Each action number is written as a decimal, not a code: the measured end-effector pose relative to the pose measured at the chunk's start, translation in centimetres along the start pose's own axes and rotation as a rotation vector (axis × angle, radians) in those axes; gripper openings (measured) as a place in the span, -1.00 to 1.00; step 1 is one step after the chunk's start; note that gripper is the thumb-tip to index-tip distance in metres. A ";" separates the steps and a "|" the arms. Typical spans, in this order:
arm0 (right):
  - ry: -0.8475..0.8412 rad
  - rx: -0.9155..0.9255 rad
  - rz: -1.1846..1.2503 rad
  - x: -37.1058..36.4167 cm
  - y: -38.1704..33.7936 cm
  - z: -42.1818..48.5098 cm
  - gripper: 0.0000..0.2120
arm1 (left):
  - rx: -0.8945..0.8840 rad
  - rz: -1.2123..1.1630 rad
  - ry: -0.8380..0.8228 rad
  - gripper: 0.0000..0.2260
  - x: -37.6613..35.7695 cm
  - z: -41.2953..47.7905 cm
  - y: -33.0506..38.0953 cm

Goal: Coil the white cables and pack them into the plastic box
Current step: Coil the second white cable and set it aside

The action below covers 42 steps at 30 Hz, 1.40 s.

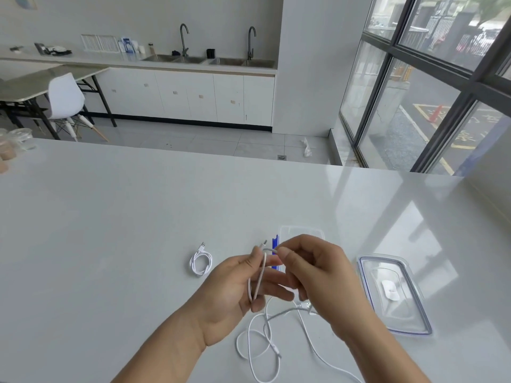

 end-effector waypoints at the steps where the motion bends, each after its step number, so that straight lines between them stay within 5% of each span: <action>1: 0.017 -0.001 0.042 0.1 0.0 -0.2 -0.82 | -0.009 -0.001 0.024 -0.59 0.0 0.0 -0.1; 12: -0.150 0.124 -0.270 -3.3 4.8 -4.1 -0.85 | -0.082 -0.579 0.111 -0.63 0.9 0.1 2.6; 18: -0.374 0.076 -0.562 -0.9 9.9 -2.4 -0.70 | -0.068 -0.544 -0.052 -0.67 0.3 -1.2 3.3; 21: -0.456 -0.141 -0.435 1.9 11.7 -1.0 -0.65 | -0.109 -0.549 -0.301 -0.69 -0.9 -2.0 4.5; 23: -0.528 -0.292 -0.239 2.9 12.2 -0.9 -0.65 | -0.092 -0.431 -0.451 -0.71 -1.6 -2.7 4.7; 25: -0.563 -0.328 -0.136 3.1 11.2 -0.4 -0.69 | -0.038 -0.071 -0.456 -0.69 -1.8 -2.9 3.2; 28: -0.412 -0.298 -0.075 2.9 8.5 1.5 -0.71 | 0.049 0.438 -0.405 -0.64 -2.3 -2.5 0.7; 31: -0.269 -0.236 -0.015 1.4 4.6 2.5 -0.68 | 0.097 0.558 -0.293 -0.59 -1.8 -1.3 -0.7; 42: -0.090 0.256 -0.440 -2.7 -0.3 -3.3 -0.63 | -0.009 -0.247 0.037 -0.52 0.2 0.1 0.4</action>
Point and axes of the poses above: each hand's wrist, its own z-axis towards the middle knuckle, its own x-axis out of the back of the hand, y = z × x, the point moved 10 cm from there along z, towards the middle knuckle, and after that the axes turned 13 degrees about z, right-handed, at the moved point
